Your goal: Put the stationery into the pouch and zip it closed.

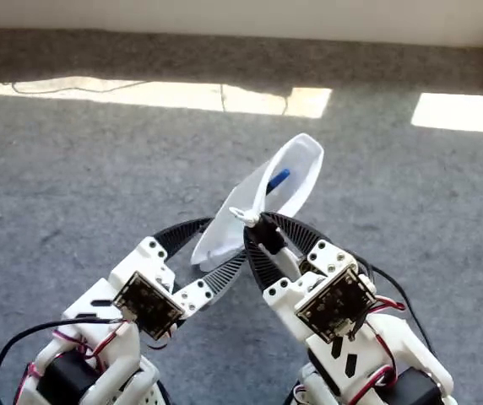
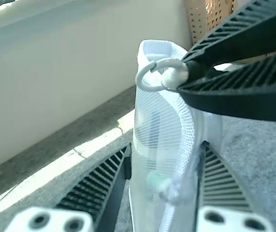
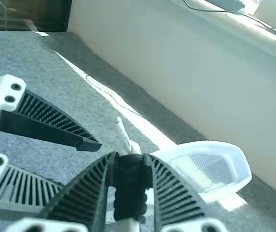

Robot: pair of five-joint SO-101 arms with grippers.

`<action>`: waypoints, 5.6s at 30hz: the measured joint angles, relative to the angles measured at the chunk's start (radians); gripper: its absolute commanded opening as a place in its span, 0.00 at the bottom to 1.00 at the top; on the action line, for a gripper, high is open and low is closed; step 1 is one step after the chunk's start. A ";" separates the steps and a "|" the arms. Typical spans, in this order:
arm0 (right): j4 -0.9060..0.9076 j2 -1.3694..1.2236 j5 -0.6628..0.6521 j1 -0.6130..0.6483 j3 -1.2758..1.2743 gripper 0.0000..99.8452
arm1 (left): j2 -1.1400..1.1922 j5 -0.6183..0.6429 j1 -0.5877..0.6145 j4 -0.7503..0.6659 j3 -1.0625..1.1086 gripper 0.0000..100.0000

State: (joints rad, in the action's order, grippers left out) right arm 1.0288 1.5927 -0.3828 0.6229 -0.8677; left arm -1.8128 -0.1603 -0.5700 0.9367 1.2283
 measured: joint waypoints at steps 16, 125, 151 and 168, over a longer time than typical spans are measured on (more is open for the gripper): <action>0.000 0.000 0.000 0.002 0.000 0.01 | 0.000 0.009 -0.037 0.239 -0.190 0.22; -0.430 -0.011 -0.003 -0.565 -0.230 0.01 | 0.008 0.032 -0.011 0.015 0.032 0.00; -0.460 -0.011 -0.005 -0.663 -0.249 0.01 | 0.011 0.034 0.017 0.032 0.011 0.00; -0.532 -0.011 -0.005 -0.672 -0.290 0.01 | 0.012 0.034 0.028 0.092 -0.038 0.00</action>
State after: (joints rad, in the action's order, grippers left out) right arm 0.4964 1.5819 -0.3874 -0.0491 -1.1577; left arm -1.8006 -0.1266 -0.5424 1.0288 1.1899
